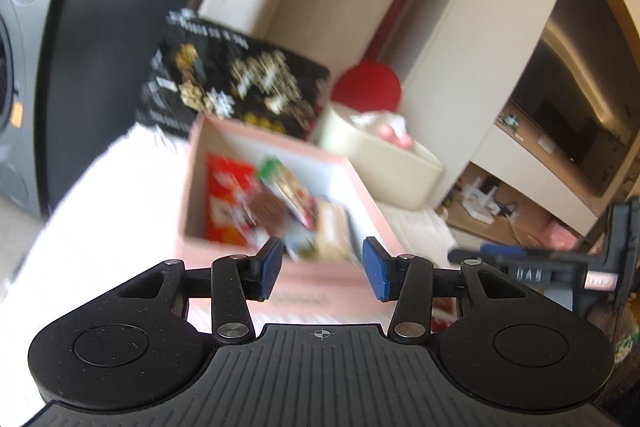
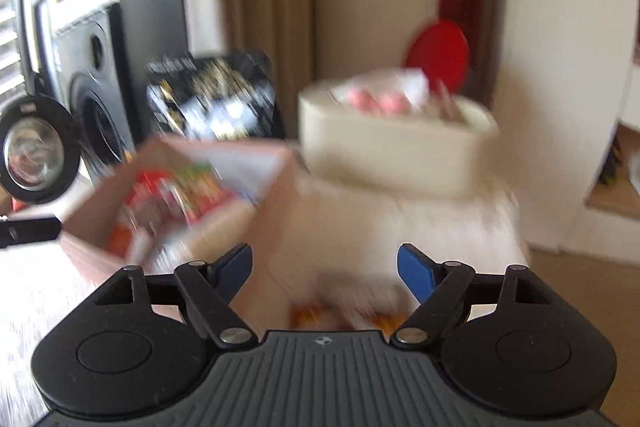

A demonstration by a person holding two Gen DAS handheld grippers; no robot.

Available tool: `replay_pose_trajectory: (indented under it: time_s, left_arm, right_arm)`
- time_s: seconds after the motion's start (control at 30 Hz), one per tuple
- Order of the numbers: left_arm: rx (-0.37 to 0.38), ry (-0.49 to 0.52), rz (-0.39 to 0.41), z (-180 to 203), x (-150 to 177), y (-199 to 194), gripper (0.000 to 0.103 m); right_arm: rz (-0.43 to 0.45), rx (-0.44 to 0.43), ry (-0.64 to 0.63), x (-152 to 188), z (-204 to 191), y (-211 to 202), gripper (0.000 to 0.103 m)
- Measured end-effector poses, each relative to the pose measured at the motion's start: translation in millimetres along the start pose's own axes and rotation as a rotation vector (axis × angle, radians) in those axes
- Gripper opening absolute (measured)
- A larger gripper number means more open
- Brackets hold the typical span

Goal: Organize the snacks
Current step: 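Drop the lollipop into the pink box with left while right drops the candy bag in, then move the left gripper to the red jerky square while right moves to the biscuit pack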

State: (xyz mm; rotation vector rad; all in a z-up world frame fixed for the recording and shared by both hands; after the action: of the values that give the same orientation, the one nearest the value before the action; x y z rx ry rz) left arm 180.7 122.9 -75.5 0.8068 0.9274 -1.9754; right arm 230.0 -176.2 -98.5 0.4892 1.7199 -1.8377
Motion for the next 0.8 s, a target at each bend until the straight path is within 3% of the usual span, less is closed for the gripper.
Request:
replay_pose_trajectory:
  time_s: [0.13,0.23,0.43,0.57,0.67,0.73,0.8]
  left_arm:
    - [-0.001,-0.013,-0.09,14.3,32.4,14.0,0.049]
    - [-0.008,-0.01,-0.152,22.3,49.1,23.7,0.049]
    - [-0.028,0.007,-0.174,40.1,57.1,19.0,0.048]
    - [-0.047,0.007,-0.191,43.2,61.0,13.7,0.048]
    - [-0.056,-0.007,-0.195,40.6,62.1,12.4,0.048]
    - [-0.055,-0.019,-0.198,38.2,62.4,14.3,0.048]
    - [-0.045,-0.027,-0.206,37.5,64.1,16.6,0.048]
  right_arm:
    - [-0.077,0.059,0.058,43.4,37.6,-12.1,0.08]
    - [-0.094,0.037,0.095,64.5,47.2,-13.0,0.08]
    - [-0.037,-0.06,0.021,49.5,23.7,10.0,0.081]
    - [-0.05,-0.028,-0.085,41.4,6.2,38.9,0.081]
    - [-0.071,-0.06,-0.096,40.8,1.4,41.6,0.08]
    - [-0.083,-0.112,-0.109,44.9,-2.8,35.3,0.062]
    - [-0.072,-0.106,-0.117,49.6,-5.0,23.2,0.057]
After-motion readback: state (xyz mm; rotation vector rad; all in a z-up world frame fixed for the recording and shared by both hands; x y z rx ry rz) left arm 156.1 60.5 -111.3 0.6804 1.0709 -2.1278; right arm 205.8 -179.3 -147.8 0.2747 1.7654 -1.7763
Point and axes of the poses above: each gripper's, at about its wrist camera, not at the fingertips, and y roughly the way its jaws point, z to its right, x to its underside, the point moved 5 cm from there along y, roughly the way its jaws point, and after that the axes turned 13 degrees about x, right-handed, at the moved point
